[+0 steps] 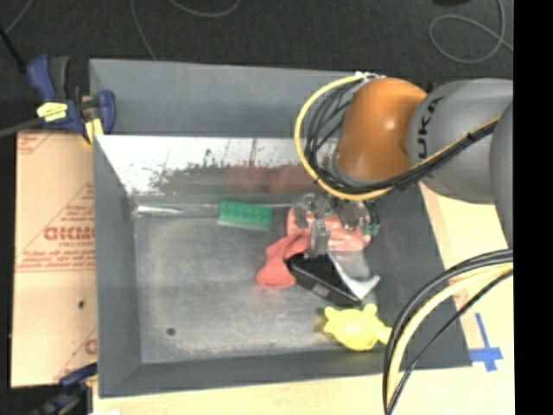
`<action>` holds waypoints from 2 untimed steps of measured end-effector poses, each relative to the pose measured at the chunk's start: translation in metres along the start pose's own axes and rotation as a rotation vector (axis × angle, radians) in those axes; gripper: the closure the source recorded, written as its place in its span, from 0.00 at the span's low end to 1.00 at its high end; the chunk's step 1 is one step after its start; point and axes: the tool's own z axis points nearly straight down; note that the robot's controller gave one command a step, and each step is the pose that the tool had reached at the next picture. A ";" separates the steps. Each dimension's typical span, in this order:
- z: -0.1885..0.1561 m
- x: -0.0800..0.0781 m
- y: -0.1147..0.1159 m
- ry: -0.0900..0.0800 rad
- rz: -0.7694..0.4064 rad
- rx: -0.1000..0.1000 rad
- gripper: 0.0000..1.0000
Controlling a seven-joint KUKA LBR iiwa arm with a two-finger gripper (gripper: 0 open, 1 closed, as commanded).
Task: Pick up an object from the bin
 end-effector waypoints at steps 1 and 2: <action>0.000 0.000 0.000 0.000 0.000 0.000 1.00; -0.031 0.005 0.006 0.007 -0.022 0.002 1.00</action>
Offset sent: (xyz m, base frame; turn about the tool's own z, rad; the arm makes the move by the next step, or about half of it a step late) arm -0.0137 0.0244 0.1285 -0.0848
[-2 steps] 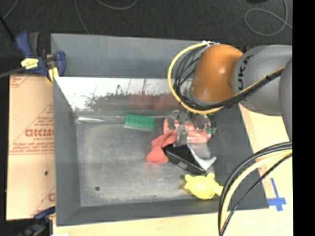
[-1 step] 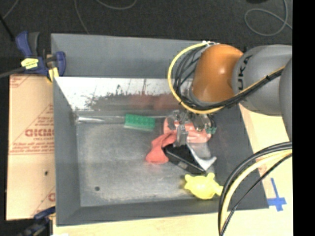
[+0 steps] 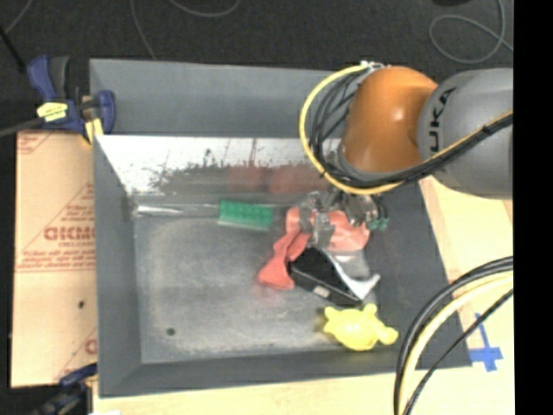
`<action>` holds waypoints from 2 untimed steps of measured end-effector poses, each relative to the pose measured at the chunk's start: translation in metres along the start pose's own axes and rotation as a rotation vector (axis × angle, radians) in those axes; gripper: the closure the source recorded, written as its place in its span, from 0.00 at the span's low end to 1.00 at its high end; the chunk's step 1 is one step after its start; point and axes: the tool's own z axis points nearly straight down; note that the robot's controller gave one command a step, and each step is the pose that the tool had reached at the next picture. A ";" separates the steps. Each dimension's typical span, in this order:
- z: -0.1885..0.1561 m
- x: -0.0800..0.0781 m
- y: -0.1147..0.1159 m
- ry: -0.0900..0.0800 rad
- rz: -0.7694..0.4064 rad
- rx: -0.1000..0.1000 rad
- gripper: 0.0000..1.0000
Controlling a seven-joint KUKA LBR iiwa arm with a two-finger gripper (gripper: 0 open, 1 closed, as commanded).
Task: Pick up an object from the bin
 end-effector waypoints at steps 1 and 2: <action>-0.015 0.000 0.001 -0.001 -0.008 0.000 1.00; -0.034 0.010 -0.007 -0.010 -0.016 0.005 1.00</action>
Offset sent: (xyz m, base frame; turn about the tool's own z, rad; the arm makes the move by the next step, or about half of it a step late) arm -0.0279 0.0168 0.0257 -0.0692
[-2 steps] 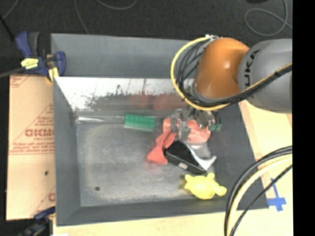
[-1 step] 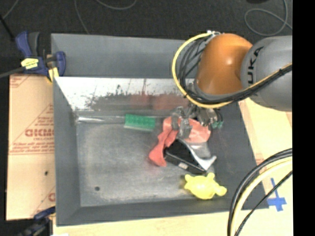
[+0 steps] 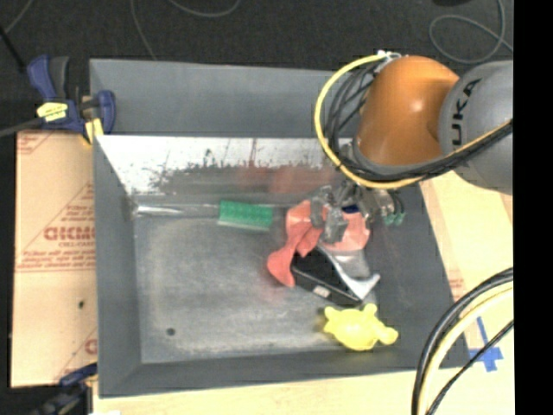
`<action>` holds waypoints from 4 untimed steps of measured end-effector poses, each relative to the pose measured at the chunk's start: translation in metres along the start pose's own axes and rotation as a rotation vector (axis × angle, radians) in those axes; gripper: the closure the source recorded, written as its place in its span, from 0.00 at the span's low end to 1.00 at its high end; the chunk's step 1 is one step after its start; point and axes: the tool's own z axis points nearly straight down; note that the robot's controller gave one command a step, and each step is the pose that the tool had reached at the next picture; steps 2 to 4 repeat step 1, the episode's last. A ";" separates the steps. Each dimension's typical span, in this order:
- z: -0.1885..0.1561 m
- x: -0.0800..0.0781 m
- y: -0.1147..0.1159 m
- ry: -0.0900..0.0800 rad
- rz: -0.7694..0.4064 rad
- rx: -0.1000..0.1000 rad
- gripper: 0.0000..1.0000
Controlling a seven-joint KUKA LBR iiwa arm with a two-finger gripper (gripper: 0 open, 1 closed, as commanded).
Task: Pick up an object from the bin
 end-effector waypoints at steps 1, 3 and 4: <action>-0.040 -0.002 0.015 0.013 -0.027 -0.005 1.00; -0.040 -0.002 0.015 0.013 -0.027 -0.005 1.00; -0.040 -0.002 0.015 0.013 -0.027 -0.005 1.00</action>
Offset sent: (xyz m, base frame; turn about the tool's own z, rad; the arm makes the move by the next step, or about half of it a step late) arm 0.0117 0.0553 0.1188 -0.0209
